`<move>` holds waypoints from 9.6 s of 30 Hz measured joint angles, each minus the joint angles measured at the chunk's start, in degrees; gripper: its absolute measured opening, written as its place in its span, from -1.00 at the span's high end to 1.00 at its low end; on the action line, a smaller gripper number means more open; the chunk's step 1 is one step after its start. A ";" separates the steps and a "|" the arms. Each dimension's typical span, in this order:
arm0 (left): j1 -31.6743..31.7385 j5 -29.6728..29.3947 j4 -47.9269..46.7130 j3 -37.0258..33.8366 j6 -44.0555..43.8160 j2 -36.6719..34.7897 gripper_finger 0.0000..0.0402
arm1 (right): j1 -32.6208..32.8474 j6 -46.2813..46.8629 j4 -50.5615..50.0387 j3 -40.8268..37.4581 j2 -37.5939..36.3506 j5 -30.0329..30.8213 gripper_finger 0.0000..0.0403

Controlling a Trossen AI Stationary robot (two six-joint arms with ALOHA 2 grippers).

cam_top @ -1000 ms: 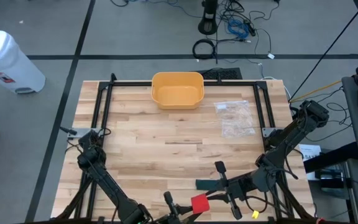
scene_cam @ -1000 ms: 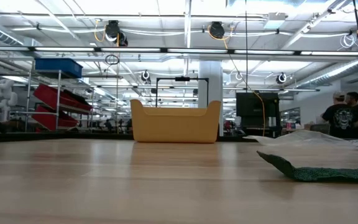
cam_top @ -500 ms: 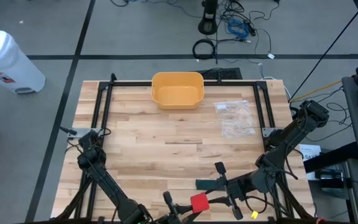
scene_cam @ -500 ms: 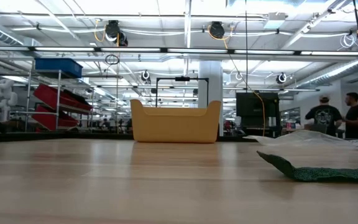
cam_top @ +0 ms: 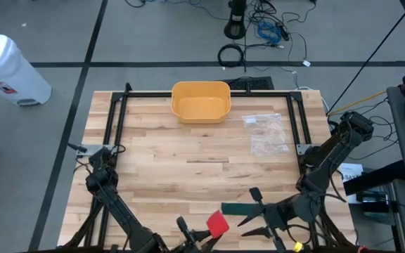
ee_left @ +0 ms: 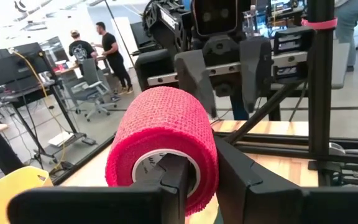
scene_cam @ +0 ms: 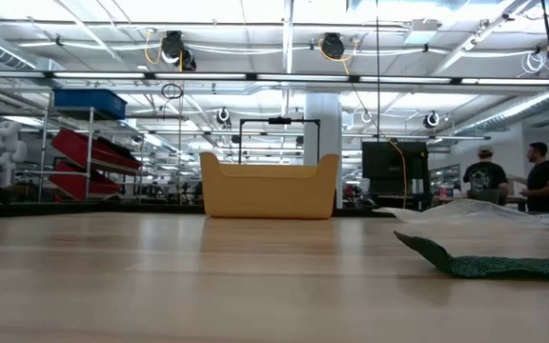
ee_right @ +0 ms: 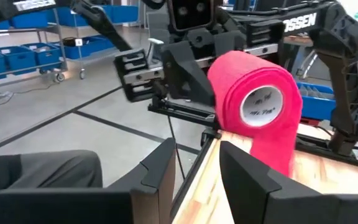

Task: Roll bandage
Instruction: Roll the red bandage

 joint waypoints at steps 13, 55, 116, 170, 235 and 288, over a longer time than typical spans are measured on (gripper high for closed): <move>-1.54 1.09 0.79 0.64 0.03 0.00 0.68 | 0.66 5.19 -4.89 -0.33 2.59 0.43 0.45; -7.31 10.99 2.27 2.86 0.42 -0.09 0.68 | 3.95 -5.36 29.35 -0.37 20.60 10.78 0.02; -5.66 16.56 -1.08 2.84 -1.53 -0.09 0.68 | 7.41 -38.51 23.59 11.63 21.17 10.12 0.03; -4.11 16.60 -5.04 2.82 3.45 -0.07 0.68 | -3.28 13.65 27.44 11.63 21.18 -13.93 0.03; -5.78 21.22 0.48 2.91 7.87 -0.17 0.68 | 2.32 -16.49 18.50 11.56 17.66 10.17 0.03; -4.27 21.50 0.33 2.84 7.15 -0.09 0.68 | 1.54 -39.26 27.64 11.61 20.06 5.85 0.13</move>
